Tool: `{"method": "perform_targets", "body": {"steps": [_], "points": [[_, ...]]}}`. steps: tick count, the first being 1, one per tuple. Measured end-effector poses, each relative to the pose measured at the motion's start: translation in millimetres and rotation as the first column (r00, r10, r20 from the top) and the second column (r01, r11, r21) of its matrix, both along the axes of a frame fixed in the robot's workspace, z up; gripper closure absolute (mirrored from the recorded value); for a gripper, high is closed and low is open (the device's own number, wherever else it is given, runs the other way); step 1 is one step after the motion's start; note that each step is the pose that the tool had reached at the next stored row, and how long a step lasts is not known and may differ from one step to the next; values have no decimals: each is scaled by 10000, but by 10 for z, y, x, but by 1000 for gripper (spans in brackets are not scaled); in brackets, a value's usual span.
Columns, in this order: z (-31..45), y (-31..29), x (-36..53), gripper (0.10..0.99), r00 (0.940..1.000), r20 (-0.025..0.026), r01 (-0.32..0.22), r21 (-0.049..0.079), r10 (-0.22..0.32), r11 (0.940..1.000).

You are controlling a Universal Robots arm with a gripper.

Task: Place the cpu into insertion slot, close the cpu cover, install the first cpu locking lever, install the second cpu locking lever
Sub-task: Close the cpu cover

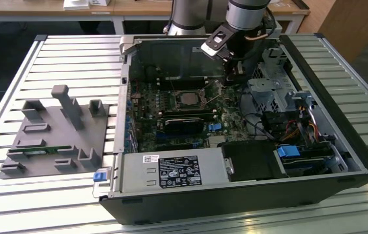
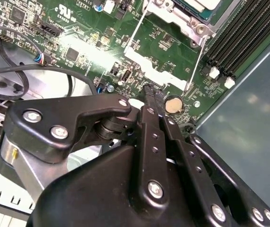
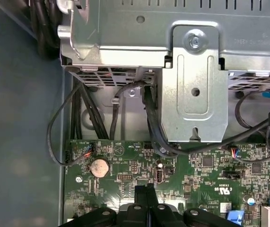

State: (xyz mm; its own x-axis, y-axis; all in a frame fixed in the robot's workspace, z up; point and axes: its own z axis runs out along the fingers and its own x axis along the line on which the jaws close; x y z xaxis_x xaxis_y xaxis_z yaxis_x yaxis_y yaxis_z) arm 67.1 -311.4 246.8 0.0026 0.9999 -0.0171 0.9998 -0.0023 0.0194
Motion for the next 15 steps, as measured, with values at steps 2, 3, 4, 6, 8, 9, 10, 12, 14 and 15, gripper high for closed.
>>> {"method": "perform_targets", "body": {"steps": [2, 3, 4, 6, 8, 9, 10, 12, 14, 15], "points": [[-16, 2, 1, 969, 10000, -24, 1, -2, -1, 10000], [-22, 2, 0, 969, 10000, -27, 2, -2, -2, 10000], [-26, 2, -3, 969, 10000, -30, 0, -2, 0, 10000], [-31, 2, -14, 969, 10000, -33, -1, -3, 1, 10000], [-33, 2, -34, 969, 10000, -35, 0, -3, 0, 10000], [-34, 2, -44, 969, 10000, -35, 0, -4, 0, 10000], [-34, 2, -53, 969, 10000, -35, 0, -4, 0, 10000], [-35, 1, -68, 969, 10000, -35, 0, -3, 0, 10000], [-35, 2, -72, 969, 10000, -34, -1, -2, 1, 10000], [-35, 2, -73, 969, 10000, -34, -1, -2, 1, 10000]]}}
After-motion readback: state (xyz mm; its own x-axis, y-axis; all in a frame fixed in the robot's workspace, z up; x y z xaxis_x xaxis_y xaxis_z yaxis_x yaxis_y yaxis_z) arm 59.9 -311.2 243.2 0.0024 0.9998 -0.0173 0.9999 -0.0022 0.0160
